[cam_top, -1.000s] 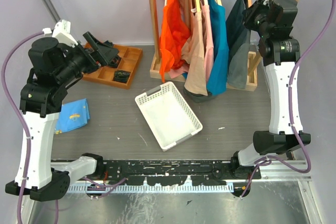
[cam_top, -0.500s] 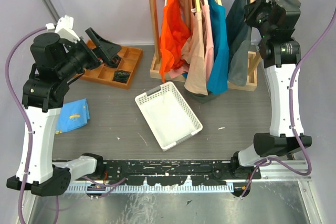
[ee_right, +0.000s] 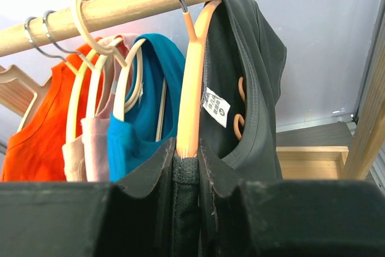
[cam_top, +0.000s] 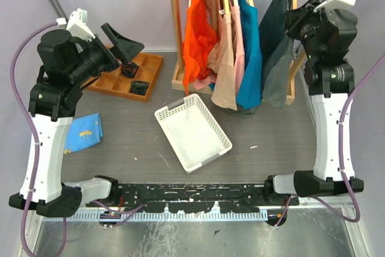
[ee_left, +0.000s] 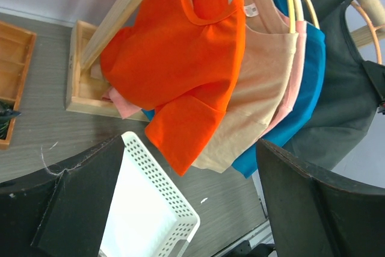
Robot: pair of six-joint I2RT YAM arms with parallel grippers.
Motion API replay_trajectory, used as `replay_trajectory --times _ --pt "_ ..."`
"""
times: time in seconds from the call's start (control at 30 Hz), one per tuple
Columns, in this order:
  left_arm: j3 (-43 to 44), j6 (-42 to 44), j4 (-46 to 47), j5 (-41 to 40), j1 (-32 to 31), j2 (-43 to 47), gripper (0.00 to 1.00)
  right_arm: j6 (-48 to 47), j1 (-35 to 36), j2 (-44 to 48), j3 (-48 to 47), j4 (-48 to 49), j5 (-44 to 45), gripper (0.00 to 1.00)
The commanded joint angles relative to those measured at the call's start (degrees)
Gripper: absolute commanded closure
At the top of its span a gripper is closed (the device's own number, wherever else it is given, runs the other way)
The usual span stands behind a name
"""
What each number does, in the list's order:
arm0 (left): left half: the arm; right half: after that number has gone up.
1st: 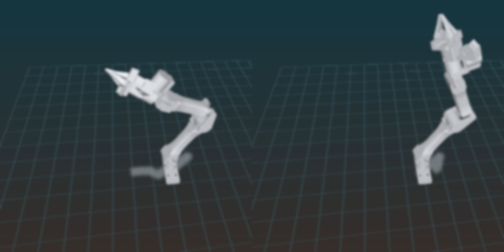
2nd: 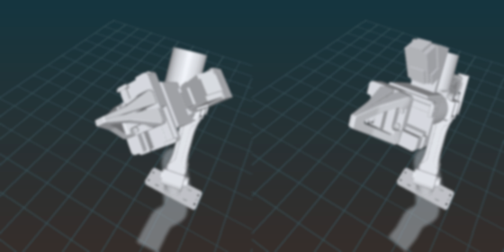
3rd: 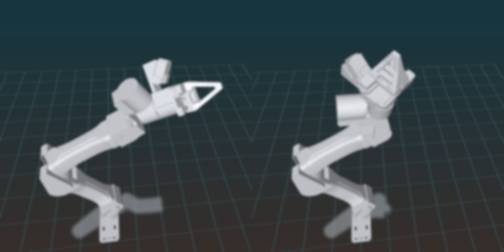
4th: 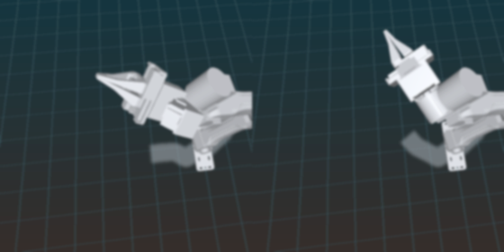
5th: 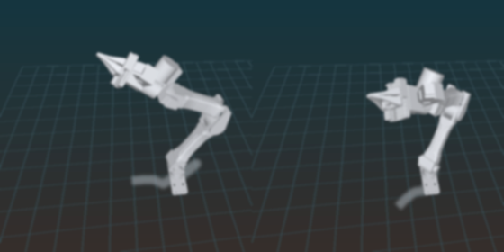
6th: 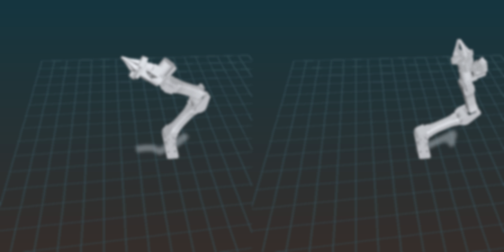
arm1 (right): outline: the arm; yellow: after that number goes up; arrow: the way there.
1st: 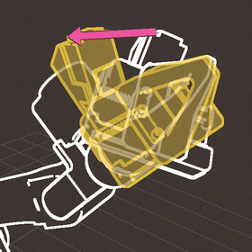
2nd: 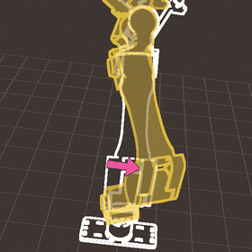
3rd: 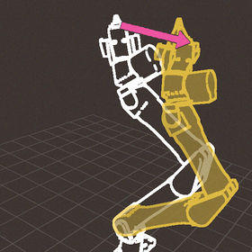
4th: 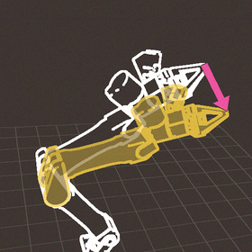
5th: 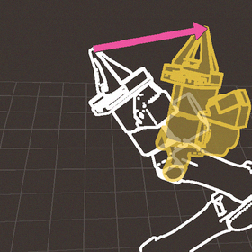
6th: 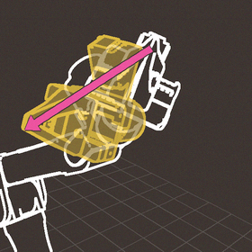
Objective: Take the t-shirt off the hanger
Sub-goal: Pick up the hanger from the clothesline.
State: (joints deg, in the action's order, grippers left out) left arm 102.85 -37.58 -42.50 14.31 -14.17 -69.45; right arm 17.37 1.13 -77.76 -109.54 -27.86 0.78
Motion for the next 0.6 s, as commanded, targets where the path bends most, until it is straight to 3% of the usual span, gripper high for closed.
replay_trajectory --times 0.0,0.27,0.47,0.57 --pt "2.8 0.9 5.3 1.6 -1.2 -0.4 0.02 2.0 -0.1 6.4 2.6 7.2 -2.2 0.99" --pt "5.4 1.5 8.5 2.5 -4.5 -2.9 0.02 1.0 0.0 13.8 8.1 3.6 -0.4 0.99" --pt "8.1 1.5 7.5 -0.6 -8.0 -8.0 0.02 3.6 0.3 18.4 11.8 1.7 -0.5 0.99" --pt "8.4 0.6 7.3 -6.4 -10.3 -8.4 0.02 3.4 0.3 19.9 11.3 -0.1 -1.4 1.00"
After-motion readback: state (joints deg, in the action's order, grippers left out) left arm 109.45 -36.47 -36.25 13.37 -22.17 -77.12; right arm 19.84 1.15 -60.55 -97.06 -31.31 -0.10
